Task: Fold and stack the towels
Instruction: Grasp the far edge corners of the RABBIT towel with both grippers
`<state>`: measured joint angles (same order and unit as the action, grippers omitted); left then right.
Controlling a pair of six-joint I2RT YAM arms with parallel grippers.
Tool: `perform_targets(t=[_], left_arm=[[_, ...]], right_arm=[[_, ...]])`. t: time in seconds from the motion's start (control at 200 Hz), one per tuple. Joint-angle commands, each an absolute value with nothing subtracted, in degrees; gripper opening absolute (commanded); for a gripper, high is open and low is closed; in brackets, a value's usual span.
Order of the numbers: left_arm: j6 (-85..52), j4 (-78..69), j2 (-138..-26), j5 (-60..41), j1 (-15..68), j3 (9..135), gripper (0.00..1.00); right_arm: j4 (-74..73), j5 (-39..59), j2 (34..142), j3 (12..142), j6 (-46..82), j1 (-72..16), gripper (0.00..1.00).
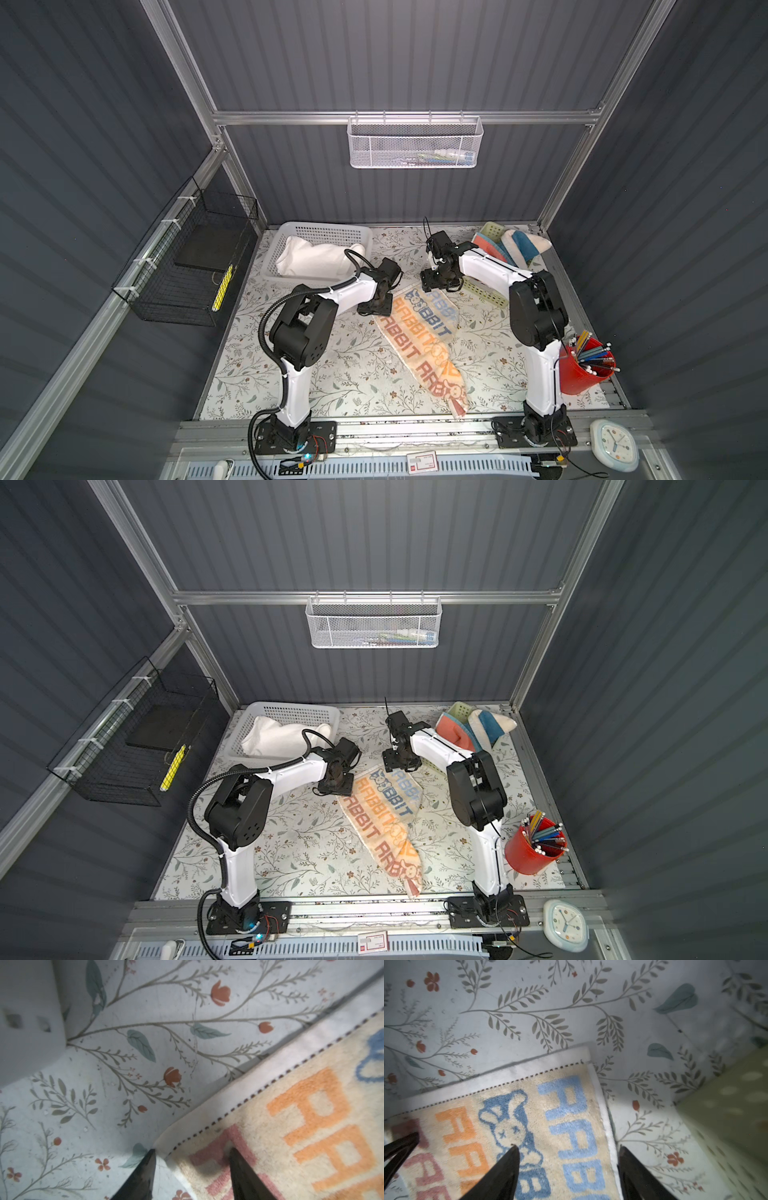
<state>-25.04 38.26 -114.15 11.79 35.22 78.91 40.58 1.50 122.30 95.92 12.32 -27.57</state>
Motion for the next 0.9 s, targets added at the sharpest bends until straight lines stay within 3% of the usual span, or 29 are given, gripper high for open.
perform_targets(t=[0.0,0.155,0.36,0.52,0.605,0.715,0.896], left_arm=[[-23.75,39.68,-118.24,12.22,35.51,78.37,0.54],[-22.96,39.29,-119.13,11.3,35.57,78.72,0.38],[-21.52,39.97,-120.06,10.26,35.51,81.91,0.24],[-19.34,41.05,-119.37,9.67,35.46,85.1,0.09],[-17.76,42.58,-117.98,9.71,35.51,87.33,0.0],[-15.49,44.47,-114.96,10.2,35.51,90.88,0.0],[-11.83,46.54,-108.35,10.51,35.51,96.86,0.0]], right_arm=[[41.73,-0.73,124.82,99.31,10.76,-27.89,0.76],[43.25,-1.78,128.81,103.22,9.54,-27.86,0.76],[46.49,2.12,133.37,107.14,8.31,-27.86,0.52],[46.59,3.31,133.17,106.96,7.82,-27.84,0.28],[46.35,3.9,131.47,106.29,7.39,-27.85,0.2],[43.4,2.81,125.16,102.8,7.46,-27.85,0.09],[38.32,-0.74,110.59,96.22,8.25,-27.86,0.0]])
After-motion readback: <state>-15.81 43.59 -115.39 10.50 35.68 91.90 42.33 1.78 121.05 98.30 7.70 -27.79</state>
